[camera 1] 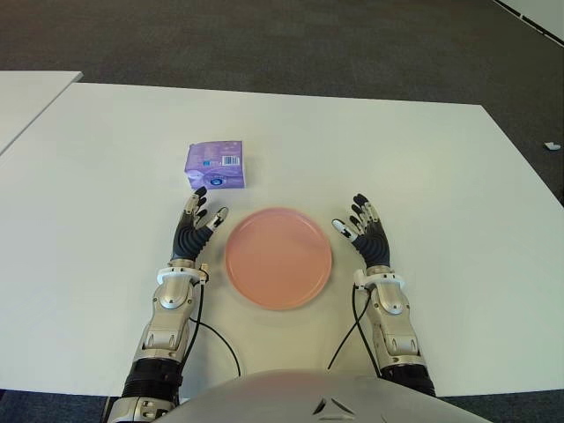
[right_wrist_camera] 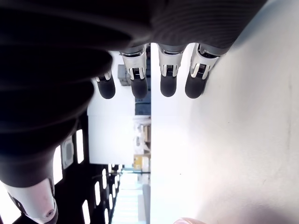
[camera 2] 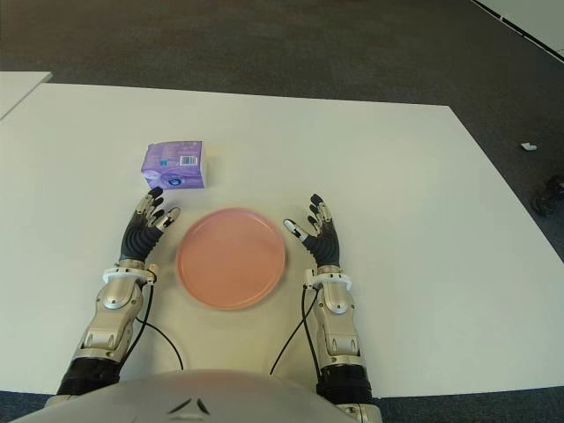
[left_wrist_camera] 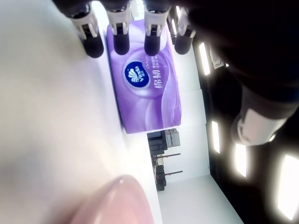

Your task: Put the tissue paper into the plate.

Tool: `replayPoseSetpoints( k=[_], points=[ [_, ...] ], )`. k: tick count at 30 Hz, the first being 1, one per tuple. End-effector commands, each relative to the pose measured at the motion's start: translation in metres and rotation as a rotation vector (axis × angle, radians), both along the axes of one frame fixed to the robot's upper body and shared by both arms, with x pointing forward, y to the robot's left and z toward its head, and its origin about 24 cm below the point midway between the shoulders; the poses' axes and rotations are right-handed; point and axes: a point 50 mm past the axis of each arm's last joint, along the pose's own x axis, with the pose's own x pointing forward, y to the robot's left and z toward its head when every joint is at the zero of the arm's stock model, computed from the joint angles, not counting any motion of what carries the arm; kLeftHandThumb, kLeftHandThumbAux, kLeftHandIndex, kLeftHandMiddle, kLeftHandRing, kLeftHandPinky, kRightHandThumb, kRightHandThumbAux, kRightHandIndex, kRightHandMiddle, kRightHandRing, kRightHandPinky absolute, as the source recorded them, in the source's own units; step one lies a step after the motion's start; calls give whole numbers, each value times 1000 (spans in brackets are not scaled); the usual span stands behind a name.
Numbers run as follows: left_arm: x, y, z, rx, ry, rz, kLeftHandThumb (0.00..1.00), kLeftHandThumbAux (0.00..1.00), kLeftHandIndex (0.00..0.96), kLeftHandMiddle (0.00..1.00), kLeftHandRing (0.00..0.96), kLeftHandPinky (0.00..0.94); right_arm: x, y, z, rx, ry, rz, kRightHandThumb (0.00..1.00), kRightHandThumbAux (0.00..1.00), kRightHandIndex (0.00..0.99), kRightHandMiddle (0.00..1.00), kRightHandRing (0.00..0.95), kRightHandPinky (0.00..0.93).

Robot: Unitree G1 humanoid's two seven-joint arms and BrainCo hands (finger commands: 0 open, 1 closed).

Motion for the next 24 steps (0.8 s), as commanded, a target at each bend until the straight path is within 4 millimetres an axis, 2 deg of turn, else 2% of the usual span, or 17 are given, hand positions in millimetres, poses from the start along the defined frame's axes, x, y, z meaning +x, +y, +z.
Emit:
replayPoseSetpoints(
  k=[1, 24],
  points=[
    [-2, 0, -7, 7, 44, -4, 0, 559, 0, 0, 0, 0, -10, 1, -20, 7, 125, -2, 52, 698, 0, 0, 0, 19],
    [-2, 1, -8, 19, 54, -22, 0, 565, 0, 0, 0, 0, -10, 2, -20, 8, 125, -3, 48, 694, 0, 0, 0, 15]
  ],
)
